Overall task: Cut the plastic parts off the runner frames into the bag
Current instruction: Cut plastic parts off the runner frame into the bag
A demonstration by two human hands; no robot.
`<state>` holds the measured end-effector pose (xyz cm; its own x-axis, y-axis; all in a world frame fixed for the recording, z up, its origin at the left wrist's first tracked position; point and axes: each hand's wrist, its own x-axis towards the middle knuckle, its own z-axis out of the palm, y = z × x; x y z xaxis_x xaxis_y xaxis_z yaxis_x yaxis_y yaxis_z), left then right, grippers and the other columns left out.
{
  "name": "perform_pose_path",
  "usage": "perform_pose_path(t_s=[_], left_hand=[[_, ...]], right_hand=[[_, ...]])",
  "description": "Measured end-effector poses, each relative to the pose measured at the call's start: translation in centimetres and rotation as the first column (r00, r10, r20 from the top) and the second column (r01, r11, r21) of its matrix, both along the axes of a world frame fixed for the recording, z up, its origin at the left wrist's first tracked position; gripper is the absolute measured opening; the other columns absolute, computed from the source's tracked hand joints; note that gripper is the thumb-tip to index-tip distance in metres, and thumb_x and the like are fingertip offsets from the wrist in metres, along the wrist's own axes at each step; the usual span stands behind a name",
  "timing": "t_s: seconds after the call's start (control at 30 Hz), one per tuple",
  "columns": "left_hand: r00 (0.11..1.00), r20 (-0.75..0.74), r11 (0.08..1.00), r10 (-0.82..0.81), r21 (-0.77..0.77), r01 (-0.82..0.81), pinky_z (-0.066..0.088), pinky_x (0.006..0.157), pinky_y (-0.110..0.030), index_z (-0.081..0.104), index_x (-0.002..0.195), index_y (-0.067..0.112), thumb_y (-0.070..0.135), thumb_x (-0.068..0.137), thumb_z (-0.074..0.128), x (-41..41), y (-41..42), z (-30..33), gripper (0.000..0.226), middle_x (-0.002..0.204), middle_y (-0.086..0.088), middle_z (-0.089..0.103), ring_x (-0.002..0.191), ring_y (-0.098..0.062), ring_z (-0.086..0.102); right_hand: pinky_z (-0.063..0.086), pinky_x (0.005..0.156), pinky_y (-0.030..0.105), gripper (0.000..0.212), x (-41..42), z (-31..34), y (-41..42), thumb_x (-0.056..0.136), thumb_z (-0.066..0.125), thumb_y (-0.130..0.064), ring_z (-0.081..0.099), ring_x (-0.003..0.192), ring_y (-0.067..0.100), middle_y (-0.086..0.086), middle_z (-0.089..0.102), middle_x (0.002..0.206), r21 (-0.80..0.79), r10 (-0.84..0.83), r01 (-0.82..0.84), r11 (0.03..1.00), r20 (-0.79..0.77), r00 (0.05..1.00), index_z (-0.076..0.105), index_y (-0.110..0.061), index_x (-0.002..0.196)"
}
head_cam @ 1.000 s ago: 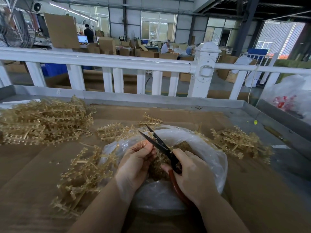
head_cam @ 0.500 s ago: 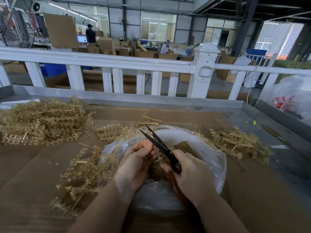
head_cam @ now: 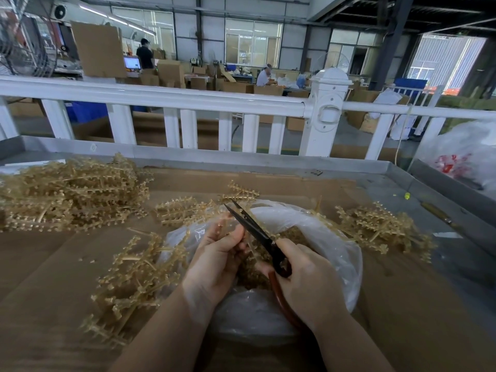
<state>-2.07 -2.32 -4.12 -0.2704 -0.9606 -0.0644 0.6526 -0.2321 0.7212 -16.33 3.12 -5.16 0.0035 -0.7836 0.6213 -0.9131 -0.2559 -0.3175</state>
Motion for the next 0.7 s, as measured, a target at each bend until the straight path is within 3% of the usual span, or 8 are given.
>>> perform_pose_path(t_s=[0.1,0.2,0.33,0.37,0.53,0.63,0.7], left_hand=[[1.000,-0.005,1.000,0.018,-0.022,-0.018,0.058,0.063,-0.032,0.061,0.105,0.009,0.000,0.074,0.058,-0.03,0.05,0.01,0.032,0.074,-0.010,0.068,0.064,-0.019,0.066],[0.997,-0.007,0.997,0.071,-0.003,-0.072,0.060,0.073,-0.037,0.063,0.108,0.004,0.006,0.073,0.063,-0.05,0.16,0.10,0.035,0.089,-0.013,0.071,0.079,-0.025,0.069],[0.983,-0.008,0.983,0.183,0.023,-0.182,0.056,0.053,-0.025,0.065,0.083,0.008,0.004,0.077,0.062,-0.27,0.23,0.26,0.008,0.073,-0.009,0.071,0.061,-0.016,0.069],[0.977,-0.003,0.976,0.214,0.044,-0.213,0.055,0.051,-0.024,0.066,0.082,0.010,0.000,0.081,0.060,-0.29,0.20,0.20,0.011,0.071,-0.008,0.070,0.059,-0.015,0.069],[0.961,-0.006,0.961,0.275,0.033,-0.275,0.058,0.056,-0.029,0.068,0.104,0.025,-0.002,0.090,0.054,0.12,0.08,0.04,0.034,0.078,-0.006,0.073,0.066,-0.016,0.071],[0.966,0.003,0.966,0.257,0.025,-0.257,0.060,0.064,-0.029,0.067,0.109,0.016,-0.002,0.087,0.057,-0.13,0.12,0.18,0.030,0.076,-0.008,0.071,0.062,-0.014,0.067],[0.968,0.009,0.968,0.250,-0.003,-0.250,0.059,0.059,-0.025,0.066,0.102,0.011,0.002,0.080,0.062,-0.30,0.22,0.23,0.023,0.066,-0.004,0.066,0.055,-0.011,0.060]], right_hand=[[0.039,0.054,0.016,0.028,-0.04,-0.09,-0.07,0.076,0.074,-0.044,0.054,0.058,0.006,-0.010,0.059,0.066,-0.004,-0.033,0.033,0.999,-0.018,0.999,0.066,-0.023,0.092],[0.037,0.054,0.015,0.028,-0.06,-0.12,-0.10,0.075,0.074,-0.045,0.054,0.059,0.006,-0.011,0.059,0.067,-0.010,-0.042,0.041,0.999,-0.014,0.999,0.065,-0.024,0.092],[0.039,0.058,0.015,0.029,-0.03,-0.17,-0.10,0.074,0.075,-0.044,0.057,0.063,0.007,-0.011,0.062,0.070,-0.026,-0.031,0.031,0.999,-0.036,0.999,0.066,-0.025,0.094],[0.041,0.058,0.015,0.029,-0.03,-0.19,-0.05,0.074,0.074,-0.045,0.057,0.063,0.007,-0.011,0.062,0.070,-0.025,-0.029,0.028,0.999,-0.041,0.999,0.066,-0.025,0.094],[0.046,0.060,0.019,0.028,-0.12,-0.23,0.00,0.075,0.074,-0.041,0.057,0.067,0.008,-0.011,0.062,0.073,-0.002,-0.028,0.028,1.000,-0.042,0.999,0.066,-0.025,0.096],[0.050,0.061,0.023,0.027,-0.26,-0.25,0.04,0.076,0.074,-0.038,0.059,0.069,0.009,-0.010,0.063,0.076,0.010,-0.028,0.028,1.000,-0.009,1.000,0.066,-0.024,0.097],[0.051,0.063,0.025,0.026,-0.31,-0.24,0.05,0.077,0.072,-0.038,0.059,0.072,0.009,-0.010,0.063,0.077,0.024,-0.028,0.028,0.999,0.009,1.000,0.066,-0.024,0.098]])
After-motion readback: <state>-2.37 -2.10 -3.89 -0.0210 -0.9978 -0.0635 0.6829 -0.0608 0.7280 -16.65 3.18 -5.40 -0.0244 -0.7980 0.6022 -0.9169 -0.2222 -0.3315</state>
